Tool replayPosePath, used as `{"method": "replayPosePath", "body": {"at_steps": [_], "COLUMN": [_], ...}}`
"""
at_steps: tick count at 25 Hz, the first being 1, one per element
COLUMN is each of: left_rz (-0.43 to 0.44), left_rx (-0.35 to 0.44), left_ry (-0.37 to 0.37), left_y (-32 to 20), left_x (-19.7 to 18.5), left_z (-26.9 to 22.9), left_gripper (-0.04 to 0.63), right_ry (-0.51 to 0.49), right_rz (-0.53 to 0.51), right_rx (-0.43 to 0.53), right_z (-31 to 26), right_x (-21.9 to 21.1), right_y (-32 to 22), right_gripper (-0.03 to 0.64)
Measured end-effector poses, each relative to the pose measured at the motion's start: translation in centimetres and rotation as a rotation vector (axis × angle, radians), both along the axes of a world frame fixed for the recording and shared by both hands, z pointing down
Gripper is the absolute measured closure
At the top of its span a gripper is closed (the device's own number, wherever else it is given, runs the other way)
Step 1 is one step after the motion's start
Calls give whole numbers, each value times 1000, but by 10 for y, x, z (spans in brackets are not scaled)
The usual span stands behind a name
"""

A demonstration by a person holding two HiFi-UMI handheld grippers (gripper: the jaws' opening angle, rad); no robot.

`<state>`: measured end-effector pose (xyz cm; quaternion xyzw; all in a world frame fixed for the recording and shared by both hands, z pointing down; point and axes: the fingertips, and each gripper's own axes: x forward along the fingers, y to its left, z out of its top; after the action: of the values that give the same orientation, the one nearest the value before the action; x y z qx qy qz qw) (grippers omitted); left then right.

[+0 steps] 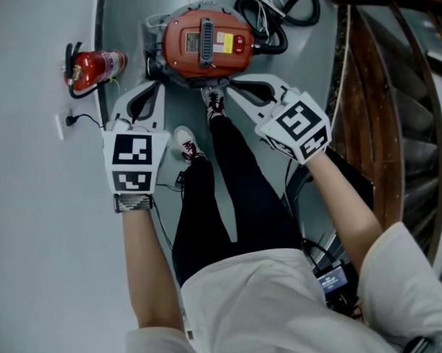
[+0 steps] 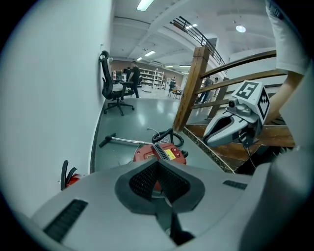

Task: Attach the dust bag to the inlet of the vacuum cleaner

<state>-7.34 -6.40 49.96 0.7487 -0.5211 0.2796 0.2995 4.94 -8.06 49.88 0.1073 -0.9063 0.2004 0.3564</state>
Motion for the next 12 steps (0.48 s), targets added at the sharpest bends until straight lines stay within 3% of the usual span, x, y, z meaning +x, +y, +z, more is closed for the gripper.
{"method": "replayPosePath", "body": {"at_steps": [12], "left_rz": [55], "left_rx": [102], "left_ry": [37], "left_y": [-17], "left_x": [33], "left_z": [-90], "left_gripper": [594], "right_ry": [-25], "right_rz": [5], "right_rx": [58], "right_z": [-91], "right_x": [9], "right_y": [8], "right_gripper": [571]}}
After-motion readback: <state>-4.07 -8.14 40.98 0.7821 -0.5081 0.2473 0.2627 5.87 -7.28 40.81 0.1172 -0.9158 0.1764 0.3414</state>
